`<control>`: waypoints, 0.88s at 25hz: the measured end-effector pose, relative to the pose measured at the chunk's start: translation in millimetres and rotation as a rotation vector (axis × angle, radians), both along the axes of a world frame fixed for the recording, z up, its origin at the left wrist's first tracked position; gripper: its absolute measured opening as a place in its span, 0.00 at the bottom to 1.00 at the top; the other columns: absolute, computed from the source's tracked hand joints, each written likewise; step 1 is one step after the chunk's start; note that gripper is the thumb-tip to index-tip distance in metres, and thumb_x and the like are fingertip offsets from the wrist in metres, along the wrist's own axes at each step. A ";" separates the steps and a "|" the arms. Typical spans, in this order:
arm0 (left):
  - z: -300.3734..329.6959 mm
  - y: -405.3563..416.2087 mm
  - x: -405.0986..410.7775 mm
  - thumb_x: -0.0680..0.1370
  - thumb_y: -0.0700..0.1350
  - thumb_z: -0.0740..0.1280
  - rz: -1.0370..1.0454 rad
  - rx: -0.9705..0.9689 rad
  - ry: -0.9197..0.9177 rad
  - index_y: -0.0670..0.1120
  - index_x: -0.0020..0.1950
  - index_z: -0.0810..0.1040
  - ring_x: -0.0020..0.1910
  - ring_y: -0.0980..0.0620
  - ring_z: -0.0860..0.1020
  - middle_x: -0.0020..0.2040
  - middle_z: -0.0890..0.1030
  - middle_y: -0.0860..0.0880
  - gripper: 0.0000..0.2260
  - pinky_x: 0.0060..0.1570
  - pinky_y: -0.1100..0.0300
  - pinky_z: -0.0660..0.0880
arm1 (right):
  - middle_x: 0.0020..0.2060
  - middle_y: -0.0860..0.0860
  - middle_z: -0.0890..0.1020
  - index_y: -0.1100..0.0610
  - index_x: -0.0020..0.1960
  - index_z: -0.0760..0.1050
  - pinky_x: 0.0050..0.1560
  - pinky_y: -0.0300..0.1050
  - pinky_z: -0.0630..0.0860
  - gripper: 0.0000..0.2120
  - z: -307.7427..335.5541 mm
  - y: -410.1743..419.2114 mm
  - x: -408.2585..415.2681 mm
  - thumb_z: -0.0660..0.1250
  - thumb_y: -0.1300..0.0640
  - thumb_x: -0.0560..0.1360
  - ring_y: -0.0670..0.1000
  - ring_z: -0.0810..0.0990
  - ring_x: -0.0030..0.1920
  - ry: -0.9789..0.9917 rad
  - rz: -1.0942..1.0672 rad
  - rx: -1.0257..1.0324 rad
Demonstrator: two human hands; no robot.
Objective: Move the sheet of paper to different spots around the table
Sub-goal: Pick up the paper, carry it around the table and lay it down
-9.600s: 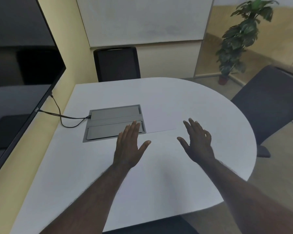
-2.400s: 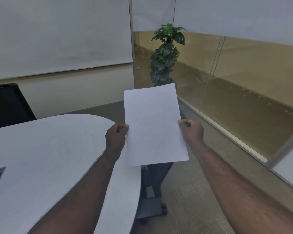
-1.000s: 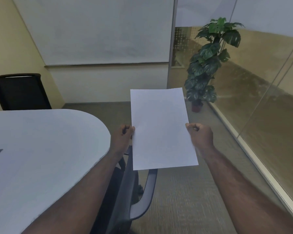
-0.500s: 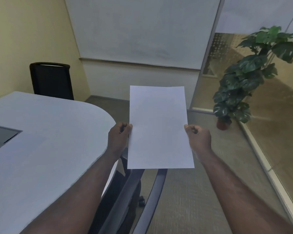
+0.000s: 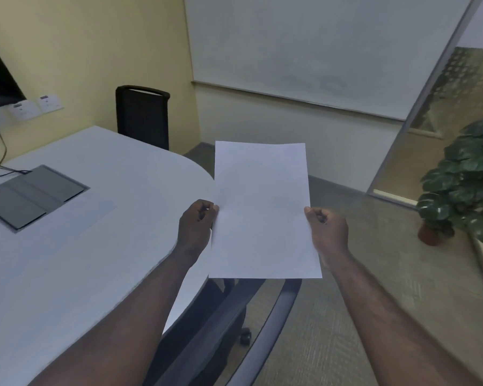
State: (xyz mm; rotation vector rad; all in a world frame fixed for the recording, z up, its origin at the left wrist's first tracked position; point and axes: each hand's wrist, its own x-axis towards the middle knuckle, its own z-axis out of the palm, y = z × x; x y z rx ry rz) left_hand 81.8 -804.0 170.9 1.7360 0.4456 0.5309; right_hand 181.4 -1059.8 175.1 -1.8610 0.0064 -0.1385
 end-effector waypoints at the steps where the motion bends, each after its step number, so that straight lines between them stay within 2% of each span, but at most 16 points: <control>1: -2.0 -0.3 1.8 0.77 0.52 0.65 0.015 0.002 0.006 0.52 0.41 0.78 0.32 0.58 0.75 0.34 0.80 0.55 0.07 0.36 0.63 0.71 | 0.37 0.49 0.84 0.54 0.44 0.81 0.42 0.45 0.79 0.08 -3.6 2.5 9.1 0.68 0.51 0.77 0.51 0.83 0.39 0.004 0.024 0.000; 5: -6.2 -4.3 5.4 0.77 0.52 0.66 0.164 -0.013 0.020 0.53 0.42 0.79 0.33 0.57 0.73 0.35 0.79 0.54 0.06 0.36 0.63 0.71 | 0.37 0.50 0.84 0.58 0.47 0.83 0.40 0.42 0.77 0.11 -15.2 14.7 41.1 0.68 0.50 0.77 0.50 0.82 0.39 0.013 0.158 -0.002; 9: -2.4 -9.9 5.1 0.77 0.51 0.66 0.302 0.001 0.011 0.55 0.40 0.78 0.31 0.59 0.71 0.33 0.76 0.56 0.07 0.32 0.69 0.69 | 0.33 0.44 0.82 0.54 0.43 0.81 0.35 0.38 0.72 0.09 -11.7 31.2 68.7 0.68 0.49 0.77 0.45 0.80 0.35 0.008 0.279 -0.009; 12: -5.7 -4.7 -4.0 0.78 0.51 0.65 0.399 -0.002 0.031 0.54 0.41 0.78 0.31 0.57 0.69 0.33 0.73 0.53 0.07 0.32 0.67 0.68 | 0.32 0.43 0.81 0.53 0.43 0.81 0.33 0.38 0.71 0.09 -11.1 52.1 78.9 0.69 0.49 0.76 0.42 0.78 0.33 -0.006 0.368 -0.024; 15: -13.7 10.4 -17.5 0.78 0.51 0.65 0.491 -0.005 0.039 0.54 0.41 0.78 0.31 0.57 0.69 0.33 0.73 0.52 0.07 0.32 0.68 0.68 | 0.32 0.44 0.80 0.54 0.42 0.81 0.34 0.39 0.71 0.09 -16.5 83.9 85.8 0.69 0.49 0.76 0.43 0.76 0.32 -0.023 0.476 -0.045; 18: -23.9 32.4 -33.4 0.78 0.51 0.65 0.577 -0.011 0.040 0.52 0.42 0.78 0.29 0.59 0.70 0.31 0.74 0.56 0.07 0.32 0.71 0.68 | 0.31 0.44 0.80 0.51 0.40 0.80 0.35 0.40 0.70 0.09 -22.9 123.6 87.1 0.69 0.48 0.76 0.42 0.76 0.31 -0.022 0.561 -0.064; 20: -30.4 48.3 -42.9 0.78 0.50 0.66 0.624 -0.024 0.040 0.52 0.42 0.78 0.29 0.59 0.70 0.29 0.74 0.59 0.07 0.32 0.72 0.68 | 0.34 0.47 0.82 0.53 0.43 0.82 0.39 0.41 0.73 0.10 -29.9 150.1 86.2 0.69 0.48 0.76 0.46 0.79 0.34 -0.005 0.619 -0.065; 22: -37.8 66.0 -51.9 0.78 0.50 0.66 0.675 -0.054 0.050 0.52 0.42 0.78 0.30 0.58 0.70 0.31 0.74 0.58 0.06 0.33 0.70 0.68 | 0.37 0.50 0.84 0.56 0.45 0.83 0.42 0.46 0.78 0.12 -37.5 178.2 84.6 0.68 0.48 0.76 0.50 0.82 0.39 -0.009 0.680 -0.091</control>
